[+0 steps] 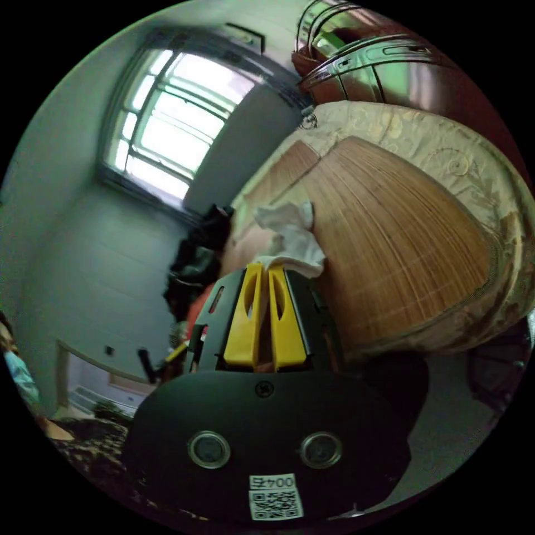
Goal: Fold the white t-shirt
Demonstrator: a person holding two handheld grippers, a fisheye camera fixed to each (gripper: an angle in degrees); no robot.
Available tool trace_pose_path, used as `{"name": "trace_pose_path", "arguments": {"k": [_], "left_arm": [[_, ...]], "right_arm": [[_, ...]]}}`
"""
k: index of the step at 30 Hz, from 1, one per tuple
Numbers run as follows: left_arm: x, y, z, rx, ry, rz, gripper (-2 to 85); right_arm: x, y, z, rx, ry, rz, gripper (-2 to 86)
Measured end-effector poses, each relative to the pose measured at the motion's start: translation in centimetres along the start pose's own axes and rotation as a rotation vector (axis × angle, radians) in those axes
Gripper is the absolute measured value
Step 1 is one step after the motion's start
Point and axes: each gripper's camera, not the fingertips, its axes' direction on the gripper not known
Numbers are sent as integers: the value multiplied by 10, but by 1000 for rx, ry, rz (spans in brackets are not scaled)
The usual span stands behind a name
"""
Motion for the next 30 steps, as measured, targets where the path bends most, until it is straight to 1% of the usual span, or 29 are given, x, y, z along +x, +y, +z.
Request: {"name": "trace_pose_path", "arguments": {"k": [1, 2, 4, 5, 6, 7, 8, 10, 11, 13, 15, 18, 24, 28, 30], "left_arm": [[-12, -9, -10, 29, 14, -15, 7], [-37, -27, -30, 84, 67, -55, 7], [-76, -55, -61, 158, 174, -123, 6], [-102, -75, -80, 190, 273, -158, 6], [-128, -95, -99, 221, 391, -187, 6], [-139, -105, -108, 239, 443, -192, 6], [-158, -125, -129, 267, 507, -172, 5], [-176, -152, -161, 291, 509, -123, 5], [-186, -167, -184, 319, 495, -85, 5], [-195, -186, -218, 349, 476, -9, 5], [-200, -203, -255, 364, 393, 85, 5], [-208, -214, -293, 413, 318, 119, 3], [-222, -206, -348, 549, 261, 91, 3], [-230, -175, -393, 658, 293, 150, 3], [-240, -156, -418, 688, 367, 174, 4]], "right_arm": [[-23, -22, -17, 30, -87, 3, 2], [-36, -32, -25, 43, -121, -2, 1], [-99, -72, -54, 88, -242, -51, 0], [-117, -81, -62, 100, -270, -65, 0], [-152, -99, -78, 127, -319, -94, 0], [-187, -115, -94, 153, -349, -126, 1], [-204, -122, -102, 169, -358, -141, 1], [-270, -146, -131, 214, -387, -196, 1], [-284, -151, -137, 220, -392, -208, 1], [-339, -165, -161, 258, -365, -247, 0], [-372, -173, -177, 281, -347, -275, -1], [-419, -177, -201, 333, -356, -341, -2], [-494, -170, -243, 368, -323, -436, -4], [-527, -138, -288, 391, -359, -512, -4], [-542, -116, -310, 404, -364, -568, -3]]}}
